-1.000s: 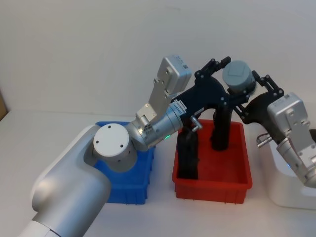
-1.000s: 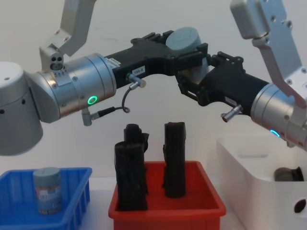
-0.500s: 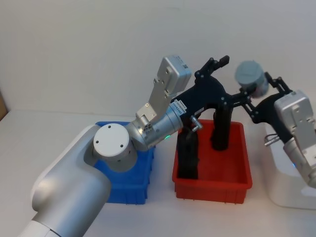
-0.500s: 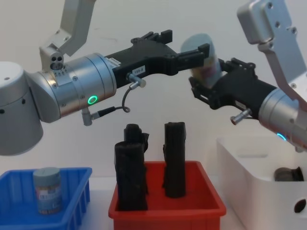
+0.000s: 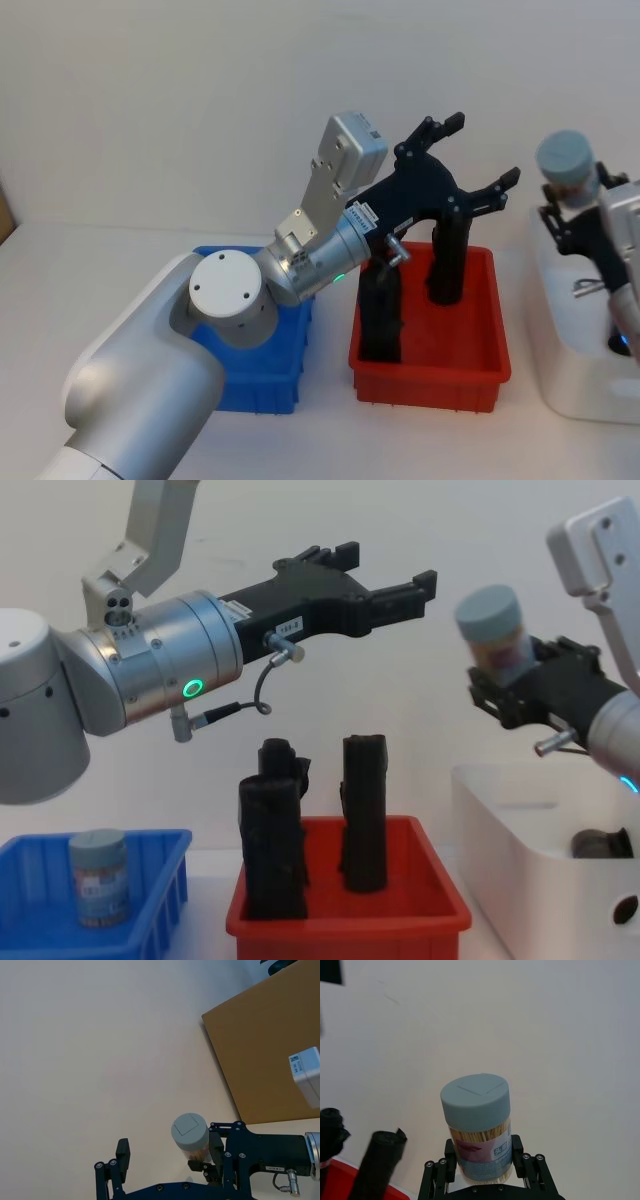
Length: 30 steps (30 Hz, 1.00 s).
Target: Pick the cotton swabs from the blue box and place them into the white box.
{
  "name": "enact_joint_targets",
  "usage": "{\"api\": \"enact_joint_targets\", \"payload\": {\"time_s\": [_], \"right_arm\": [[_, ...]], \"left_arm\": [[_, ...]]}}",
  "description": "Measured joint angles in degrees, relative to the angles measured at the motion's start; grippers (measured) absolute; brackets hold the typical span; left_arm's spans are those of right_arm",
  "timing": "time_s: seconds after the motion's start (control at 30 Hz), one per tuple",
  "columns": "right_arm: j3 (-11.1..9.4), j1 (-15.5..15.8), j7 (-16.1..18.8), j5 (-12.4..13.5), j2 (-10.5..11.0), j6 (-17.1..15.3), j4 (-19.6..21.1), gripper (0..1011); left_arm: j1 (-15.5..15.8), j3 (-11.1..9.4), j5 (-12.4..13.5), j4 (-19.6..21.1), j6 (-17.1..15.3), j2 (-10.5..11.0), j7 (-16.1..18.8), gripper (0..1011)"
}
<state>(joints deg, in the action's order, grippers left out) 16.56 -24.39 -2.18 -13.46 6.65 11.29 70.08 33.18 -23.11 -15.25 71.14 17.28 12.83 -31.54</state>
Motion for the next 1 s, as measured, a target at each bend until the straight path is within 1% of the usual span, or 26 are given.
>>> {"api": "enact_joint_targets", "payload": {"time_s": [0.17, 0.27, 0.3, 0.4, 0.47, 0.5, 0.53, 0.6, 0.63, 0.7, 0.8, 0.83, 1.0], "right_arm": [[-0.9, 0.1, -2.2, 1.5, 0.2, -2.8, -0.5, 646], [-1.6, 0.1, -3.9, 2.8, 0.3, -5.6, -1.1, 645], [-1.6, 0.1, -3.9, 2.8, 0.3, -5.6, -1.1, 646], [-2.4, -0.4, -5.5, 3.9, 0.4, -8.5, -1.9, 646], [-2.7, -0.7, -6.0, 4.4, 0.4, -9.7, -2.3, 645], [-3.0, -1.0, -6.5, 4.9, 0.3, -11.2, -2.7, 645], [-3.1, -1.2, -6.6, 5.0, 0.3, -11.6, -2.9, 645], [-3.5, -1.9, -7.0, 5.8, 0.2, -13.7, -3.5, 645], [-3.5, -1.9, -7.0, 5.8, 0.2, -13.7, -3.5, 645], [-4.0, -2.7, -7.1, 7.0, 0.0, -16.4, -4.0, 645], [-4.3, -3.2, -7.0, 7.8, -0.1, -18.1, -4.1, 646], [-4.4, -3.5, -6.7, 8.3, -0.2, -19.0, -4.0, 645], [-5.0, -4.3, -5.2, 10.2, -0.3, -21.5, -2.7, 645]], "left_arm": [[0.0, 0.0, 0.0, 0.0, 0.0, 0.0, 0.0, 1003], [0.0, 0.0, 0.0, 0.0, 0.0, 0.0, 0.0, 1003], [0.0, 0.0, 0.0, 0.0, 0.0, 0.0, 0.0, 1003], [0.0, 0.0, 0.0, 0.0, 0.0, 0.0, 0.0, 1003], [0.0, 0.0, 0.0, 0.0, 0.0, 0.0, 0.0, 1003], [0.0, 0.0, 0.0, 0.0, 0.0, 0.0, 0.0, 1003], [0.0, 0.0, 0.0, 0.0, 0.0, 0.0, 0.0, 1003], [0.0, 0.0, 0.0, 0.0, 0.0, 0.0, 0.0, 1003], [0.0, 0.0, 0.0, 0.0, 0.0, 0.0, 0.0, 1003], [0.0, 0.0, 0.0, 0.0, 0.0, 0.0, 0.0, 1003], [0.0, 0.0, 0.0, 0.0, 0.0, 0.0, 0.0, 1003], [0.0, 0.0, 0.0, 0.0, 0.0, 0.0, 0.0, 1003], [0.0, 0.0, 0.0, 0.0, 0.0, 0.0, 0.0, 1003]]}}
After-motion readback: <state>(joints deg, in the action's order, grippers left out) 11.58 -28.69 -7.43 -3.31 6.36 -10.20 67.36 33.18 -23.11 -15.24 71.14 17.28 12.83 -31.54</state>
